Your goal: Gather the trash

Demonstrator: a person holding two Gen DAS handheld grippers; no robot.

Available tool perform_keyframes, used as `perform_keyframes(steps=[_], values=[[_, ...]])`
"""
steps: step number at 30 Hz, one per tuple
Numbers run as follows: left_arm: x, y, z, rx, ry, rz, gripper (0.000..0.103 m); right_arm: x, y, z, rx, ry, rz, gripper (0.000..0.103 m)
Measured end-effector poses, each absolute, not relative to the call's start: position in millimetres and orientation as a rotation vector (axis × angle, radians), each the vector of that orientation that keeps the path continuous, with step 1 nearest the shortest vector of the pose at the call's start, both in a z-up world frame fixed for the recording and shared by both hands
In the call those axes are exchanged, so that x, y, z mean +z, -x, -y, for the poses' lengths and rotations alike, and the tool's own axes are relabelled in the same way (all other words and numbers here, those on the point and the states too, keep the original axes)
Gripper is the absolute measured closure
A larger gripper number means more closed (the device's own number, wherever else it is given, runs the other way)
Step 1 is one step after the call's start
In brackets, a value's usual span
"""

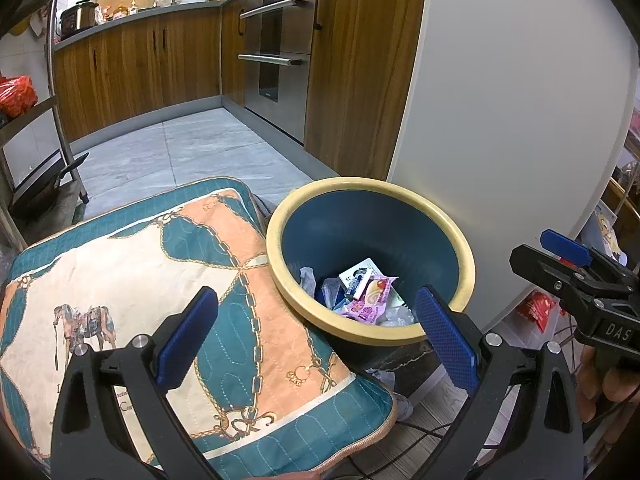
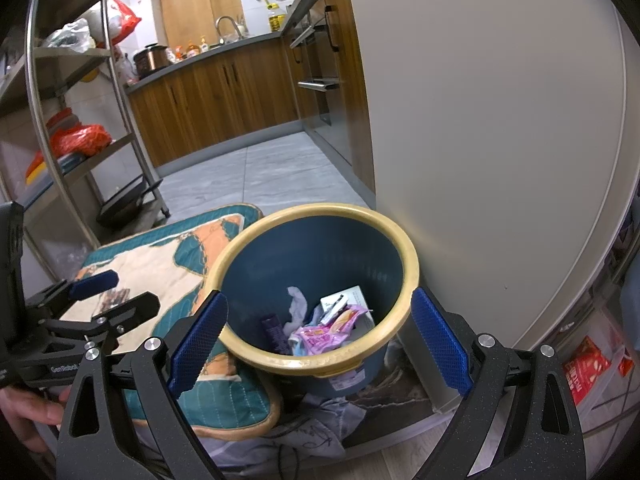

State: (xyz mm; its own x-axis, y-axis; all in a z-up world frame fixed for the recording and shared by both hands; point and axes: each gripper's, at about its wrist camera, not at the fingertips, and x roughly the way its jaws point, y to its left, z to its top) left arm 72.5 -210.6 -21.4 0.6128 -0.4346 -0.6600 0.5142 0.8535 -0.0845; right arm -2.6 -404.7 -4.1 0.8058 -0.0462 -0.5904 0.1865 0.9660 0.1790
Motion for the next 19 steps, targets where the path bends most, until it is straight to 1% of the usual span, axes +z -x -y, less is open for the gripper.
perform_keyframes(steps=[19], values=[[-21.7,-71.8,206.3,-0.578,-0.105,-0.732,0.006,-5.3,1.6,407.0,-0.120,-0.232,-0.622,0.010]])
